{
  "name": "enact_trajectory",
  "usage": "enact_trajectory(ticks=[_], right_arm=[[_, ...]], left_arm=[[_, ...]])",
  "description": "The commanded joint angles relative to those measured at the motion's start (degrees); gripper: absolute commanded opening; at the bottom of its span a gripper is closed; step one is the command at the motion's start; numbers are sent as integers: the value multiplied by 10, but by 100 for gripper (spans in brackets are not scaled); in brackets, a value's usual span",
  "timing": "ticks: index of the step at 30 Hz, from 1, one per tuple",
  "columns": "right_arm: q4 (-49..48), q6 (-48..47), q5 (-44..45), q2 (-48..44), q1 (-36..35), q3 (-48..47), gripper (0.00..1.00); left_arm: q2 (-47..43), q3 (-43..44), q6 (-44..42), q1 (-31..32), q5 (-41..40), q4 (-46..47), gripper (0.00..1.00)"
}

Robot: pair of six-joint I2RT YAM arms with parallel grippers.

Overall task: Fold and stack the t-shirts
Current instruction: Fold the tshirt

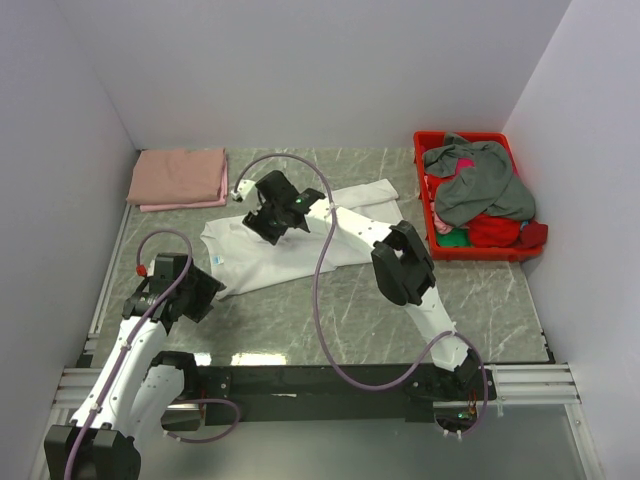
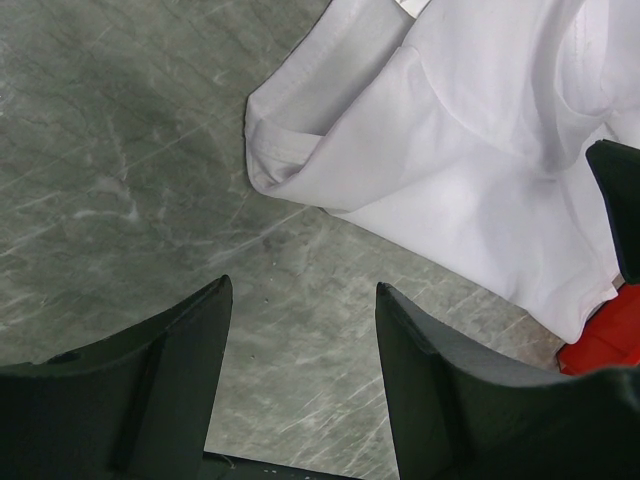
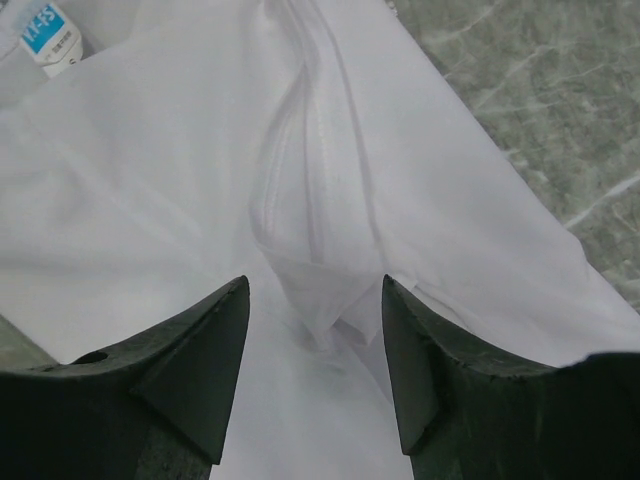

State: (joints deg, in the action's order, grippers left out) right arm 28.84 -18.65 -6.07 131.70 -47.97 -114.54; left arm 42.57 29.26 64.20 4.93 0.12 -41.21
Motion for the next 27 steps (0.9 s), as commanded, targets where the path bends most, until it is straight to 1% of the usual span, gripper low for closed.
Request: enact_trajectory(ticks=[1, 10, 16, 19, 20, 21, 23, 26, 27], right_arm=[[23, 7, -34, -5, -1, -35, 63], [46, -5, -9, 46, 0, -77, 62], [58, -8, -1, 72, -1, -96, 60], [55, -11, 14, 74, -1, -96, 55], [54, -12, 25, 73, -1, -93, 50], [45, -14, 32, 67, 0, -84, 46], [34, -13, 48, 58, 2, -68, 42], [11, -12, 60, 42, 5, -55, 39], [8, -12, 78, 37, 7, -53, 39]], left_arm=[[-10, 18, -3, -4, 1, 1, 64], [-6, 19, -6, -3, 1, 2, 64], [-2, 20, -7, -3, 1, 3, 64], [-2, 19, -7, -3, 1, 3, 64], [-2, 19, -7, -3, 1, 3, 64], [-1, 19, -7, -3, 1, 3, 64], [-2, 19, -7, -3, 1, 3, 64], [0, 19, -8, -3, 1, 4, 64], [1, 19, -8, -3, 1, 4, 64]])
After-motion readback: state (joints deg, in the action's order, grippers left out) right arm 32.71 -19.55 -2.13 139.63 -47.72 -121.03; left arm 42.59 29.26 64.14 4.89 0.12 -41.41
